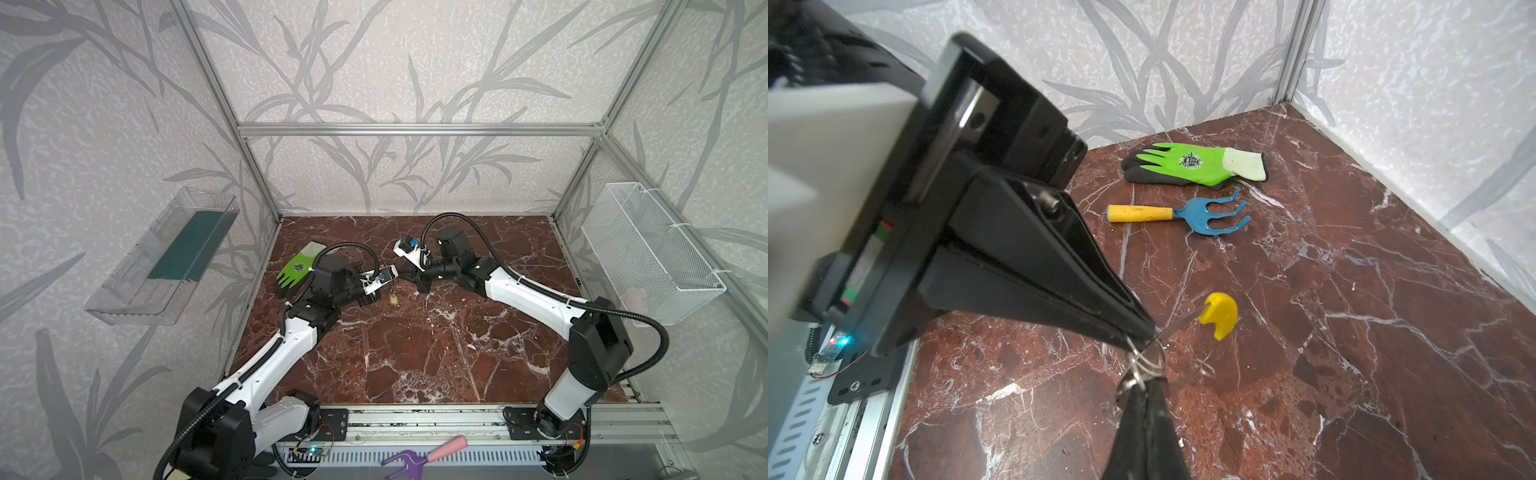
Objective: Put the keys on the keyring
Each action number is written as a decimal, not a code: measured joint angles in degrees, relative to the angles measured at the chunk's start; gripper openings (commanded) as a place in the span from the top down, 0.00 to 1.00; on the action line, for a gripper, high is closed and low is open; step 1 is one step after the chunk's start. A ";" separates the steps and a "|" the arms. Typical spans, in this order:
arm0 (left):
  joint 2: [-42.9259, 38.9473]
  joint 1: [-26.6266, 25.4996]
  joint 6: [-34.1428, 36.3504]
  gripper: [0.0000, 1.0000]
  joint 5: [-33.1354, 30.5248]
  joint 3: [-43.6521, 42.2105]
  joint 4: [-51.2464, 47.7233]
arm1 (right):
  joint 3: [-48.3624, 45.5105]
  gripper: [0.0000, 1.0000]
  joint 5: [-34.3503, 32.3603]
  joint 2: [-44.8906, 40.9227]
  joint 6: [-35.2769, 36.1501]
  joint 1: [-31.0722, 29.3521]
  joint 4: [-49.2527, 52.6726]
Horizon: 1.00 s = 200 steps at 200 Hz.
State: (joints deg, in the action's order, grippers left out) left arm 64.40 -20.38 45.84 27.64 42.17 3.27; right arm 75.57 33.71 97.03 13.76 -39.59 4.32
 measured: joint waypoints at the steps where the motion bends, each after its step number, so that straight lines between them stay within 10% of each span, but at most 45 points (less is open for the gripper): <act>1: 0.00 0.00 0.00 1.00 0.00 0.00 0.00 | 0.00 1.00 -0.04 0.00 -0.02 -0.02 0.00; 200: -0.22 -1.60 2.27 1.00 -2.45 0.00 -0.13 | 2.49 1.00 -3.26 2.71 -4.15 -0.04 4.98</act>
State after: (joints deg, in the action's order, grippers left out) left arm 64.18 -21.98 48.12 25.19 42.17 3.14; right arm 78.06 30.46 99.74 9.61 -39.64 9.30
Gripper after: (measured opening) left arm 0.048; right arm 0.045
